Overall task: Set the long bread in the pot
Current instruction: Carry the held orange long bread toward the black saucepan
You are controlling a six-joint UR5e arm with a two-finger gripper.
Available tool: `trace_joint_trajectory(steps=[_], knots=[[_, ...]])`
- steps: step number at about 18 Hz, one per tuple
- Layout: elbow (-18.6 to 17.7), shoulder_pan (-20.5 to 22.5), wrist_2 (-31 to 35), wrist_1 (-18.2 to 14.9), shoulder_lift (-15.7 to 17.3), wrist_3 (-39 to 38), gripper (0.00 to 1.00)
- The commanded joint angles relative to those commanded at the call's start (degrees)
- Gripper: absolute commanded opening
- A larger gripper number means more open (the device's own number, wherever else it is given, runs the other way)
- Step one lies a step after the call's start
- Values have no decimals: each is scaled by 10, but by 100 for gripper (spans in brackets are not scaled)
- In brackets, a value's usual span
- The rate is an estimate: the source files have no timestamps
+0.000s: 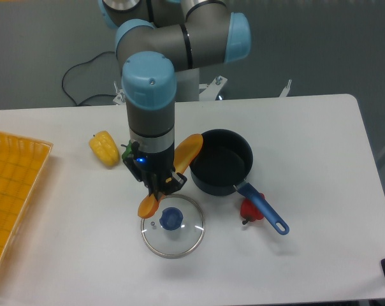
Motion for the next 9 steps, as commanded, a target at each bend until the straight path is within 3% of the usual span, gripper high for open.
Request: trace_joint_trajectory(steps=[9], knots=[[-22,2,-1,3,4,15,18]])
